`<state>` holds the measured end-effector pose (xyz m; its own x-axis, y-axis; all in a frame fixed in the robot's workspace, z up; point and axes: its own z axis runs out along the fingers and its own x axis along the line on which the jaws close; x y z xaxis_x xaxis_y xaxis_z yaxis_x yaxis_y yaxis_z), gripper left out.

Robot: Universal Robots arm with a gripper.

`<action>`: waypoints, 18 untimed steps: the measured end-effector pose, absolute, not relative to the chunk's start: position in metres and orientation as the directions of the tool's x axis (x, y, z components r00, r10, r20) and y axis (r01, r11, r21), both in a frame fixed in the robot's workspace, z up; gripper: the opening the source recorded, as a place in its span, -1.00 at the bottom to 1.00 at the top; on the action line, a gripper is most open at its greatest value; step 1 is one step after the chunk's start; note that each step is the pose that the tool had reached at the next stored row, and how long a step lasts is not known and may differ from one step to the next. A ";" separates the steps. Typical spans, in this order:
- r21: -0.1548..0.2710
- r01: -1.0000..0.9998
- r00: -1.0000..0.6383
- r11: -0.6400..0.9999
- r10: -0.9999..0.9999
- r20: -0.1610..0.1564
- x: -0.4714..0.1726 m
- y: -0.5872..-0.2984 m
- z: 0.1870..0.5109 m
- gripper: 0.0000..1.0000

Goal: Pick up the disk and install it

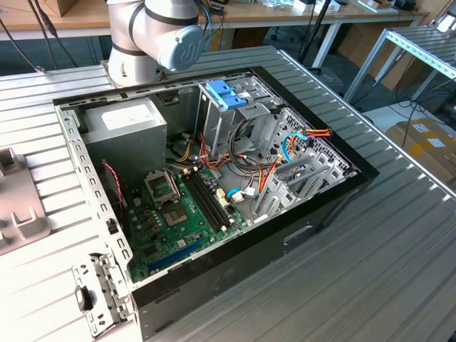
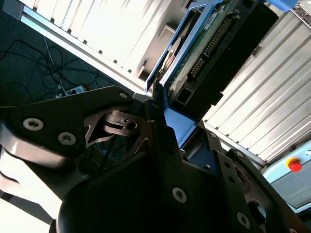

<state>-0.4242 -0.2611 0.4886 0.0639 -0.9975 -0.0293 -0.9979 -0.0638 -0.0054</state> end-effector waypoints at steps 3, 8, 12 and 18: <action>-0.005 -0.998 0.064 -0.064 -0.998 -0.029 -0.422 -0.261 0.489 -0.25; -0.005 -0.998 0.064 -0.064 -0.998 -0.029 -0.417 -0.261 0.489 -0.25; -0.005 -0.998 0.064 -0.064 -0.998 -0.029 -0.414 -0.261 0.489 -0.25; -0.005 -0.998 0.064 -0.064 -0.998 -0.029 -0.406 -0.261 0.488 -0.25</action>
